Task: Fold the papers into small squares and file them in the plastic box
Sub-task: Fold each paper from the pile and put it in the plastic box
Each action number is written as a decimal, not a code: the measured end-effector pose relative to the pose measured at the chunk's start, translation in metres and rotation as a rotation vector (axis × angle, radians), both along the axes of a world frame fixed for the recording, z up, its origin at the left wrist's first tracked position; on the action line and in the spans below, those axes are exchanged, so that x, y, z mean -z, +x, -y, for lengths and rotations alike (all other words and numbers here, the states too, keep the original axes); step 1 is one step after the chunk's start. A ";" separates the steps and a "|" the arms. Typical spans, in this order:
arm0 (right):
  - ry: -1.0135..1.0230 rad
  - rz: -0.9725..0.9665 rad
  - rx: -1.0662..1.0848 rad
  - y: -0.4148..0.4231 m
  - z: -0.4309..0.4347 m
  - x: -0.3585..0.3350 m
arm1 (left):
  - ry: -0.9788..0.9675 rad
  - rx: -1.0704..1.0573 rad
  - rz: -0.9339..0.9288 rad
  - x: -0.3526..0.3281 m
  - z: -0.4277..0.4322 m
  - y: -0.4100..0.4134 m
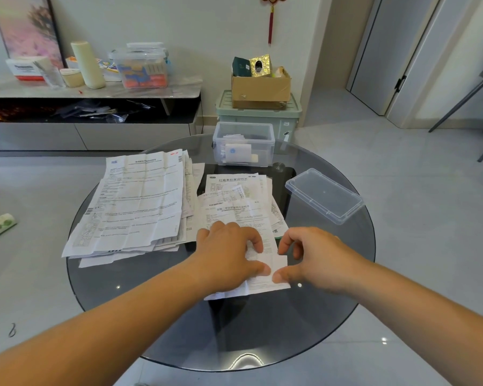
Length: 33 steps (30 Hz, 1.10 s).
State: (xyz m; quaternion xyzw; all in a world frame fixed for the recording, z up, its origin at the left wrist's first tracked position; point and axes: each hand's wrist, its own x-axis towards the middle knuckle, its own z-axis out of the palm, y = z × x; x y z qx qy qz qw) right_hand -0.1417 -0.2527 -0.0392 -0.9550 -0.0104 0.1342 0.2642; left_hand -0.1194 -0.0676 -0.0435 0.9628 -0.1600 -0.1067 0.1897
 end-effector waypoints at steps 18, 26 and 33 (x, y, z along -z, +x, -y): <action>0.218 0.251 -0.112 0.015 0.005 -0.026 | -0.313 0.076 0.047 -0.035 -0.007 0.017; 0.167 0.401 -0.131 0.128 -0.012 -0.065 | -0.301 0.030 0.245 -0.075 -0.018 0.123; 0.107 0.585 0.019 0.240 -0.015 -0.068 | 0.034 0.046 0.419 -0.070 -0.029 0.223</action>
